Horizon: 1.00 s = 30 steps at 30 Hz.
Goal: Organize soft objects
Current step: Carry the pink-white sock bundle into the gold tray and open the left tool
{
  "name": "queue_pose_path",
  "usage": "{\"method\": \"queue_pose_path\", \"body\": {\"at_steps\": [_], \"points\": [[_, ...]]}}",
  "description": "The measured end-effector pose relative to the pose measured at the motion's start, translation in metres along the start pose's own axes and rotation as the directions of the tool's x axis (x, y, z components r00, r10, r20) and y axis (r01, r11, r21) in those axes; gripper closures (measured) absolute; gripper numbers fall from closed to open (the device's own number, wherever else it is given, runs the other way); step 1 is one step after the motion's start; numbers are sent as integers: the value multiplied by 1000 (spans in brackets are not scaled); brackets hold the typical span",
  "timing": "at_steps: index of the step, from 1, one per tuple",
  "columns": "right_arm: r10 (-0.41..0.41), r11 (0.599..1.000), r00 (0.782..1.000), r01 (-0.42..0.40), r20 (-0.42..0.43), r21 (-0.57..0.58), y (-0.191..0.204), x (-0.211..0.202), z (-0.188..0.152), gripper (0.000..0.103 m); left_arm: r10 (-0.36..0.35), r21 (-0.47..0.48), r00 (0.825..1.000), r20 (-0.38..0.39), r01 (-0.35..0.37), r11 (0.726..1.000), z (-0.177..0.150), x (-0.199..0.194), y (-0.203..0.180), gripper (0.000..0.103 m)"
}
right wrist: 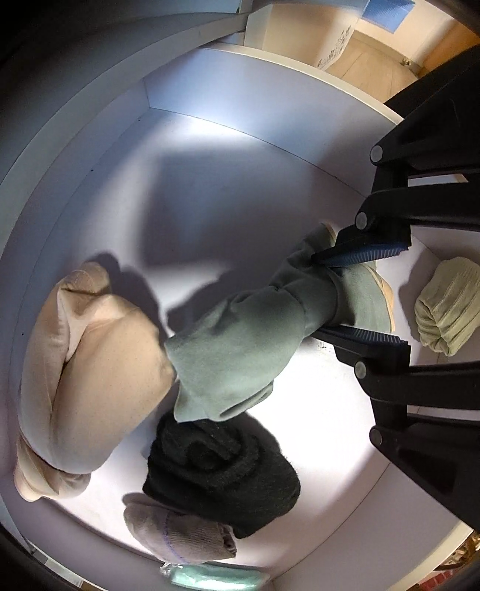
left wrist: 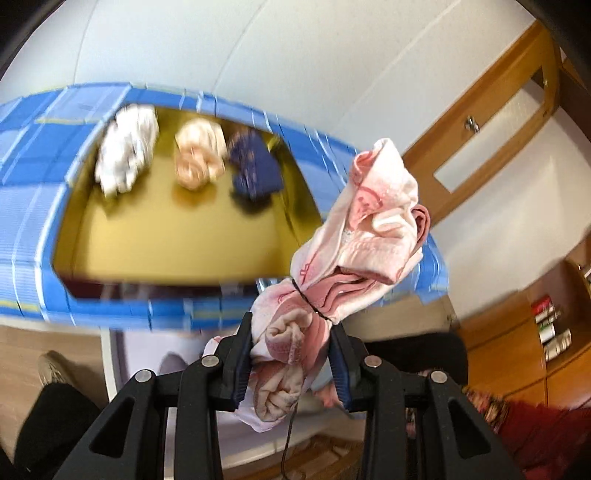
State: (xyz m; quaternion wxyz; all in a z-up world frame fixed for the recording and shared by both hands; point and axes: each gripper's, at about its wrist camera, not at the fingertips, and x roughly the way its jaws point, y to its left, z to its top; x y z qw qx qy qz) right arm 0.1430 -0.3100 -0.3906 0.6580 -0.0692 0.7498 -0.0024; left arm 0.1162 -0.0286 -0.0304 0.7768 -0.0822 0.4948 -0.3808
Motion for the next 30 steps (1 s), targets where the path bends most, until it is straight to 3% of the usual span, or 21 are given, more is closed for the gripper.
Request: {"method": "queue_pose_path", "body": {"at_steps": [6, 12, 20, 30], "points": [[5, 1000, 1000, -5, 6, 8, 12, -7, -15, 71, 47, -37, 996, 70, -45, 998, 59, -3, 5, 67], [-21, 1000, 1000, 21, -11, 18, 2, -4, -13, 71, 120, -120, 990, 78, -110, 987, 101, 12, 24, 67], [4, 999, 1000, -4, -11, 38, -6, -5, -10, 71, 181, -274, 982, 54, -160, 948, 128, 40, 60, 67], [31, 998, 999, -30, -20, 63, -14, -1, -7, 71, 269, -380, 963, -10, -253, 890, 145, 85, 98, 67]]}}
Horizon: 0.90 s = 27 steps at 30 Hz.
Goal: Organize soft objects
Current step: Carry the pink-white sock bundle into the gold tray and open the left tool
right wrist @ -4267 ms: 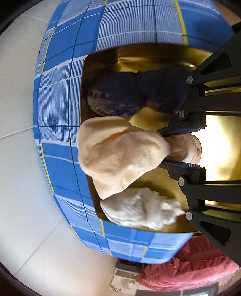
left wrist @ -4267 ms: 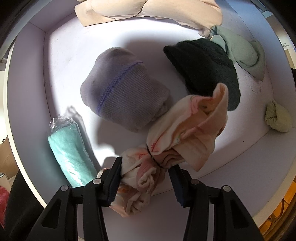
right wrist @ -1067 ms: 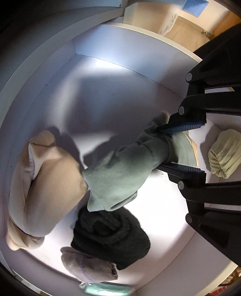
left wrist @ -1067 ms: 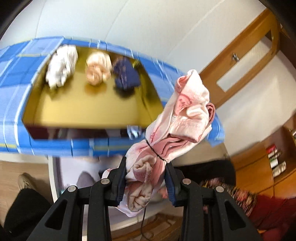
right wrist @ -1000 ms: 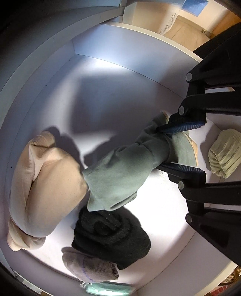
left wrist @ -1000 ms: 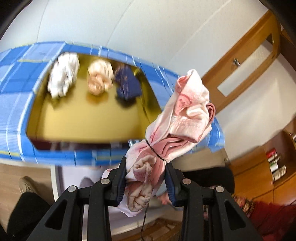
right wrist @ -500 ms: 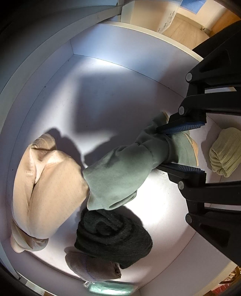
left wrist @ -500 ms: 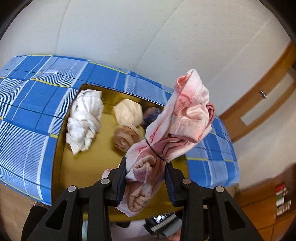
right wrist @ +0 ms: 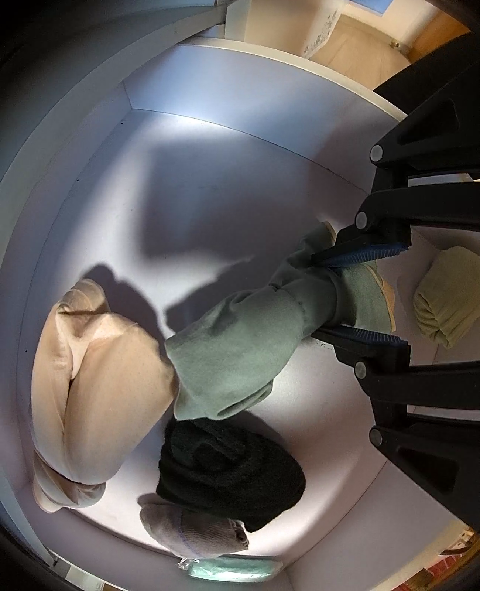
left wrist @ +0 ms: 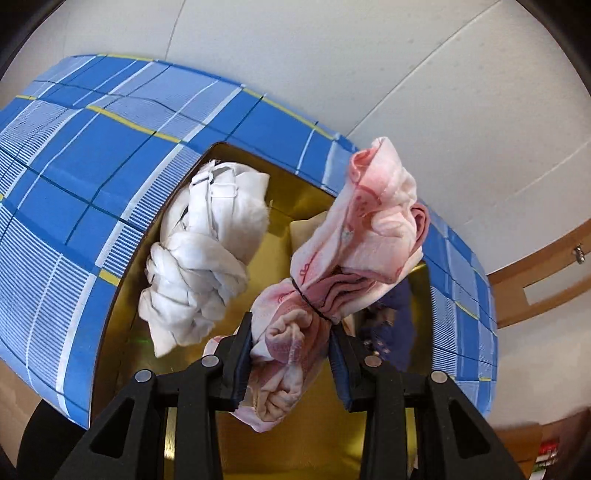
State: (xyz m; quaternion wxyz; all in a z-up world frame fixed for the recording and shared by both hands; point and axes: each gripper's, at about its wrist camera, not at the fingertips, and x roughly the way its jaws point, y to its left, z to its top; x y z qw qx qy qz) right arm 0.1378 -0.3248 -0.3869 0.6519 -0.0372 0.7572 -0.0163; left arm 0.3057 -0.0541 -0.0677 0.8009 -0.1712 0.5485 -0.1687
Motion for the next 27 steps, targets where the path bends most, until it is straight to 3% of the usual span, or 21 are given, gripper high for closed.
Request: {"method": "queue_pose_path", "body": {"at_steps": [10, 14, 20, 27], "points": [[-4, 1000, 1000, 4, -2, -1, 0, 0, 2, 71, 43, -34, 999, 1, -43, 998, 10, 24, 3, 65], [-5, 1000, 1000, 5, -3, 0, 1, 0, 2, 70, 77, 7, 997, 0, -77, 997, 6, 19, -5, 64], [-11, 1000, 1000, 11, -3, -3, 4, 0, 2, 69, 62, -19, 998, 31, -61, 998, 1, 2, -1, 63], [-25, 1000, 1000, 25, -5, -15, 9, 0, 2, 68, 70, 21, 994, 86, -72, 997, -4, -23, -3, 63]]}}
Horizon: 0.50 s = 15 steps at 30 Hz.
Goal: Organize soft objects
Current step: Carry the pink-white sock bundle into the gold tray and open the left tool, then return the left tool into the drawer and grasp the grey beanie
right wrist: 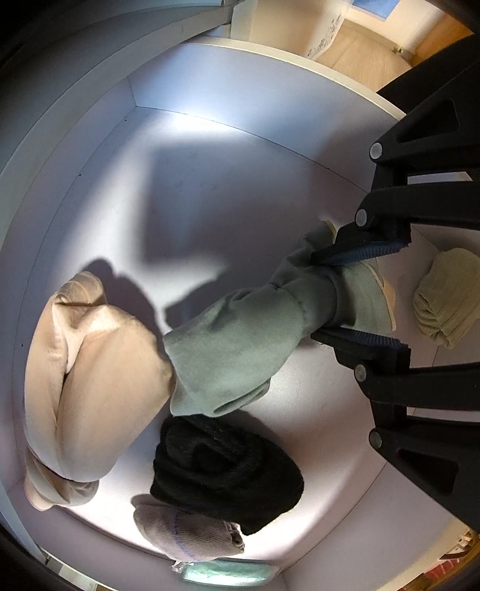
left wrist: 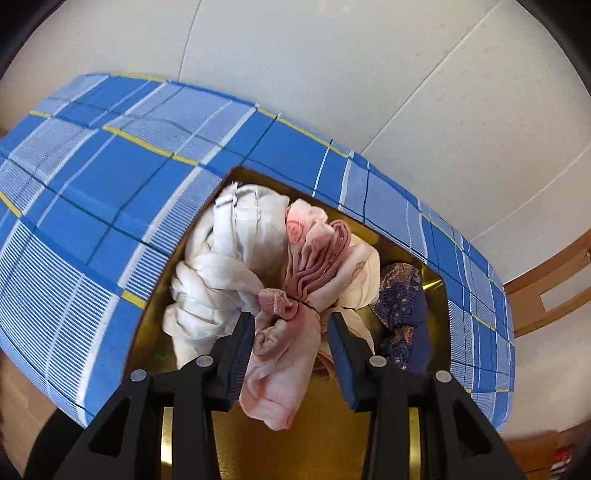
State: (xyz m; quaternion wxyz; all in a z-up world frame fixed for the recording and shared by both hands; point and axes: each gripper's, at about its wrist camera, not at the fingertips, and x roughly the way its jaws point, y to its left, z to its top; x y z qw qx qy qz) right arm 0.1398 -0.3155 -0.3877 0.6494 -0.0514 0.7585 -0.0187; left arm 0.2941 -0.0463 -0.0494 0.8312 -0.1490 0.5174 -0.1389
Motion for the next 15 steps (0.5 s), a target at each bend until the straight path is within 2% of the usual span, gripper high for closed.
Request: {"method": "queue_pose_path", "body": {"at_steps": [4, 7, 11, 15], "points": [[-3, 1000, 1000, 3, 0, -2, 2, 1, -2, 68, 4, 27, 1000, 20, -4, 1000, -2, -6, 0, 65], [-4, 1000, 1000, 4, 1, -6, 3, 0, -1, 68, -1, 95, 999, 45, -3, 995, -13, -16, -6, 65], [-13, 1000, 1000, 13, 0, -17, 5, 0, -1, 67, -10, 226, 997, 77, -7, 974, -43, -31, -16, 65], [-23, 999, 1000, 24, 3, -26, 9, 0, -2, 66, -50, 288, 995, 87, 23, 957, -73, -47, -17, 65]]}}
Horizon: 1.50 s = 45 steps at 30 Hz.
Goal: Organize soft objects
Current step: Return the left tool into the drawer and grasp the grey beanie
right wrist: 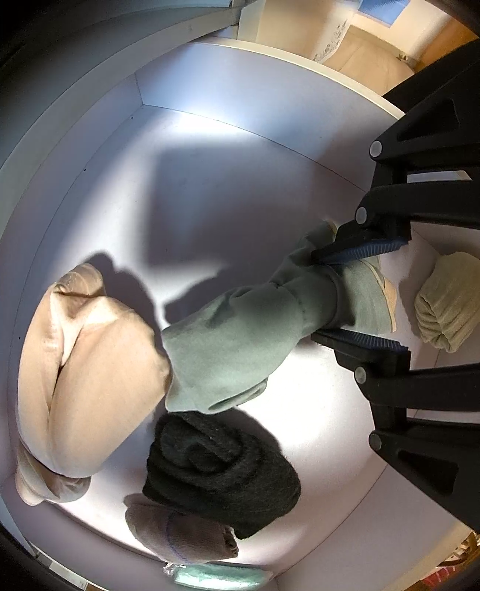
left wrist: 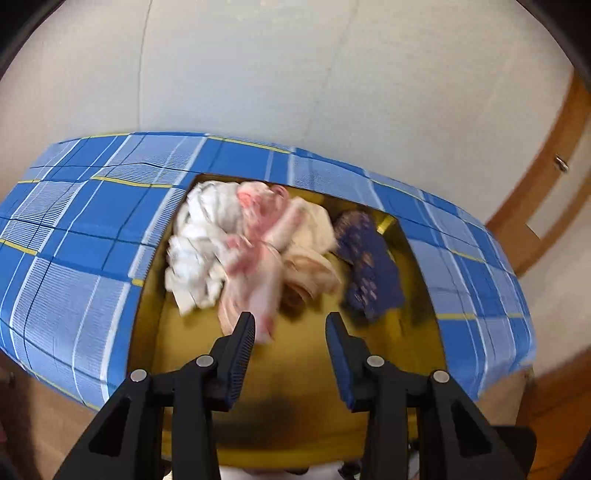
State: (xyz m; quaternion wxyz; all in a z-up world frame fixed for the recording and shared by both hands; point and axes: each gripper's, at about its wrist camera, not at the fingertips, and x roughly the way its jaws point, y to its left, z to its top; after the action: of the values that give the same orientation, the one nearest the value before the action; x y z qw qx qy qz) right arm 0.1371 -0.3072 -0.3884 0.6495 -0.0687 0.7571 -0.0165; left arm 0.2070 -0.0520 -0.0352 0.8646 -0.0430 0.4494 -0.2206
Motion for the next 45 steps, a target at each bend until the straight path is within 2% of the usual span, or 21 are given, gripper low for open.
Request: {"method": "queue_pose_path", "body": {"at_steps": [7, 11, 17, 22, 25, 29, 31, 33, 36, 38, 42, 45], "points": [[-8, 1000, 1000, 8, 1, -5, 6, -1, 1, 65, -21, 118, 999, 42, 16, 993, -49, -34, -19, 63], [-8, 1000, 1000, 8, 0, -5, 6, -2, 1, 65, -28, 144, 999, 43, 22, 989, -81, -42, -23, 63], [-5, 1000, 1000, 5, -1, 3, 7, 0, -3, 65, -11, 124, 999, -48, 17, 992, -124, -18, -16, 63], [-1, 1000, 1000, 2, -6, 8, 2, 3, -4, 65, 27, 63, 987, -159, -17, 998, -156, 17, 3, 63], [-4, 1000, 1000, 4, -7, 3, 2, 3, 0, 64, 52, 26, 971, -234, -47, 999, -174, 41, 17, 63], [-5, 1000, 1000, 5, -7, 2, 2, 4, 0, 63, 80, -15, 936, -342, -90, 996, -197, 75, 36, 63], [-5, 1000, 1000, 5, -8, 1, 2, 4, 0, 63, 97, -13, 909, -405, -112, 994, -208, 94, 43, 62], [-4, 1000, 1000, 4, -8, 2, 3, 4, 0, 61, 112, -7, 872, -476, -131, 991, -220, 118, 49, 60], [-8, 1000, 1000, 8, -13, 5, 4, 5, 0, 60, 105, -11, 834, -541, -132, 991, -234, 143, 55, 57], [-8, 1000, 1000, 8, -15, 6, 3, 5, 0, 60, 122, 18, 814, -568, -136, 990, -244, 158, 56, 56], [-4, 1000, 1000, 4, -19, 19, -2, 8, -3, 60, 166, 86, 785, -596, -143, 986, -254, 182, 59, 50], [2, 1000, 1000, -1, -17, 26, -5, 11, -3, 60, 180, 92, 784, -594, -156, 983, -256, 192, 63, 50]]}}
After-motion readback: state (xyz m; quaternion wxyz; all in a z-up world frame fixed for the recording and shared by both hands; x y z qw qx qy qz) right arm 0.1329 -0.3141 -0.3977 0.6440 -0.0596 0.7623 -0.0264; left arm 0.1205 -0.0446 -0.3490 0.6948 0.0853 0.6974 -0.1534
